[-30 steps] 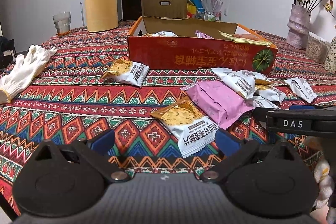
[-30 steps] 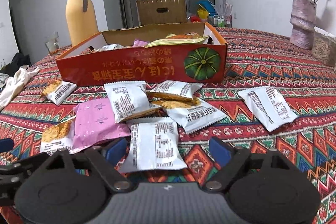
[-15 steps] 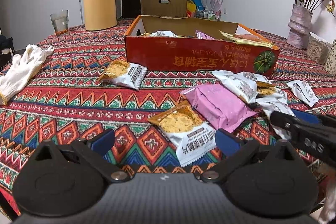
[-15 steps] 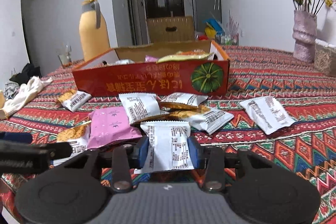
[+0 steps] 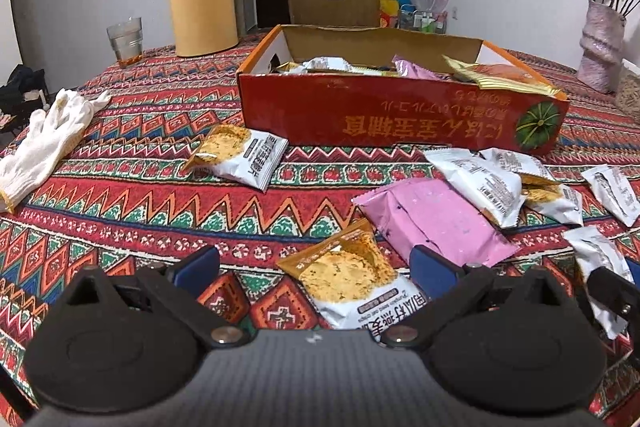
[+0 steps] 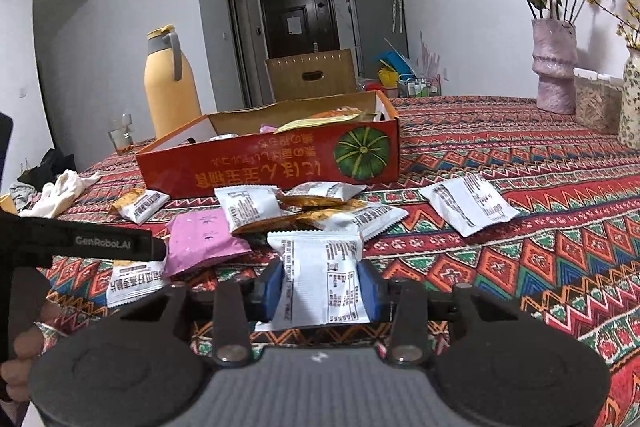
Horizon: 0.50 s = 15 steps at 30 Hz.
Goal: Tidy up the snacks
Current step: 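Grasp the gold cracker packet with the left gripper while the right gripper holds its packet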
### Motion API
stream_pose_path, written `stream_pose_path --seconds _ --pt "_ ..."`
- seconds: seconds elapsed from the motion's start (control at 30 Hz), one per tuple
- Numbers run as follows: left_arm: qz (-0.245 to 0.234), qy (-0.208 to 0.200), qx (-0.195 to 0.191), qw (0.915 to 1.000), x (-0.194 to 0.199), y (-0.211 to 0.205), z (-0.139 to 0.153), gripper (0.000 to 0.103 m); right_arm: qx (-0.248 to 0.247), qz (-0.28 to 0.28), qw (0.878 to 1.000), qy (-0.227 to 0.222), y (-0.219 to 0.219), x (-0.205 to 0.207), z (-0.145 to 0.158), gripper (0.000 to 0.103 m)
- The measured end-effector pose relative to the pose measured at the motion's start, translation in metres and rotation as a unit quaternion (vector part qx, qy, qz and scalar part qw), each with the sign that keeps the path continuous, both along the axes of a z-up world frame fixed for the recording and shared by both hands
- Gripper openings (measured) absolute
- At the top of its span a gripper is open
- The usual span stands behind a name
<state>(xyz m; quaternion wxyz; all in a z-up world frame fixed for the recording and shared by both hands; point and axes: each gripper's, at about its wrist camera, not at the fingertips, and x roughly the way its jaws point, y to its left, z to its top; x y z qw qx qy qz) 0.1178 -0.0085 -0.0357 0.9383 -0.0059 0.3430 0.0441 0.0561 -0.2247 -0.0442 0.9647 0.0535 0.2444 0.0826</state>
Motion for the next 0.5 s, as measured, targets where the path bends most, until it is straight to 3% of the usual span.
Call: stream_pose_path --seconds 0.17,0.5 --pt "0.001 0.004 0.000 1.0000 0.000 -0.002 -0.002 0.098 0.007 0.006 1.000 -0.001 -0.001 -0.001 -0.002 0.040" --pt "-0.026 0.013 -0.016 0.9994 -0.004 -0.014 -0.005 0.074 0.009 0.006 1.000 0.002 0.000 0.000 -0.003 0.040"
